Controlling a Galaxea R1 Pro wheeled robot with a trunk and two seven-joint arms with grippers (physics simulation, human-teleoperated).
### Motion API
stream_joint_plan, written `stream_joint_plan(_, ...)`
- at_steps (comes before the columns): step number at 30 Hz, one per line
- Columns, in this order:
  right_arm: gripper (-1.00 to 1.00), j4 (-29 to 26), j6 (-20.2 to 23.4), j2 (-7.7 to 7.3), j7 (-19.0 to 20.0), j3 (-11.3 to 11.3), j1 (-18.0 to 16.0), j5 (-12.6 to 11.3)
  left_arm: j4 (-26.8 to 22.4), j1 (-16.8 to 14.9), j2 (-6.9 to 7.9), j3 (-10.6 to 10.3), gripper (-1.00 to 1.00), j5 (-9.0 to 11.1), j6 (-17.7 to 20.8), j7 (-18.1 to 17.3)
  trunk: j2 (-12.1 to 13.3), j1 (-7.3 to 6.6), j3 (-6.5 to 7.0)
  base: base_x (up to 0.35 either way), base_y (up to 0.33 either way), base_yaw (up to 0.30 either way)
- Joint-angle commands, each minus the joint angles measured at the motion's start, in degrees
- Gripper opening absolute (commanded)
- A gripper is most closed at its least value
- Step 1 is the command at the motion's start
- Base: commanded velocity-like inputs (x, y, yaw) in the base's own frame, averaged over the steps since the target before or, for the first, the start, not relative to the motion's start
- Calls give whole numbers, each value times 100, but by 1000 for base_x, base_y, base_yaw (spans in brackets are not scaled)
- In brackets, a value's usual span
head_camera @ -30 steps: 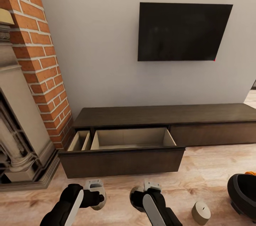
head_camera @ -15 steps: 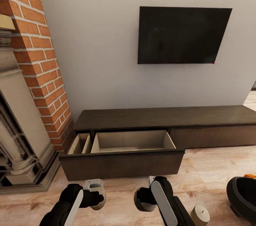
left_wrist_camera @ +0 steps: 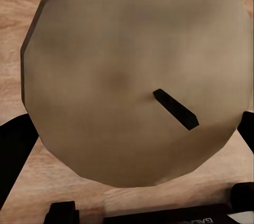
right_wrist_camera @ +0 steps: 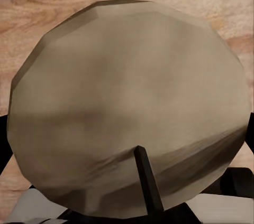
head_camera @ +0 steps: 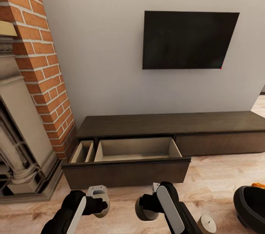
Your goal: Place each of the two pumpkins and all three candles from the living room inside a cabinet in the living room (use any cabinet), then make sure every cabinet is closed, and position the cauldron so it is next to a table in the living room.
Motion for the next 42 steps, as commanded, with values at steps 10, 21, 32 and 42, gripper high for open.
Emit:
stream_joint_plan(10, -100, -4, 22, 0, -48, 10, -4, -70, -5, -1, -11, 0, -100, 12, 23, 6, 400, -221, 174, 0, 0, 0)
stream_joint_plan(21, -100, -4, 22, 0, -42, 28, -4, -69, -5, -1, -19, -1, -100, 12, 20, 6, 841, -463, 372, 0, 0, 0)
stream_joint_plan(32, -100, -4, 22, 0, -39, 38, -4, -69, -5, -1, -20, 1, -100, 15, 22, 6, 1282, -704, 569, 0, 0, 0)
stream_joint_plan(42, -100, -11, 22, 0, -39, 38, -4, -69, -5, -1, -19, 0, -100, 7, 24, 6, 1683, -924, 749, 0, 0, 0)
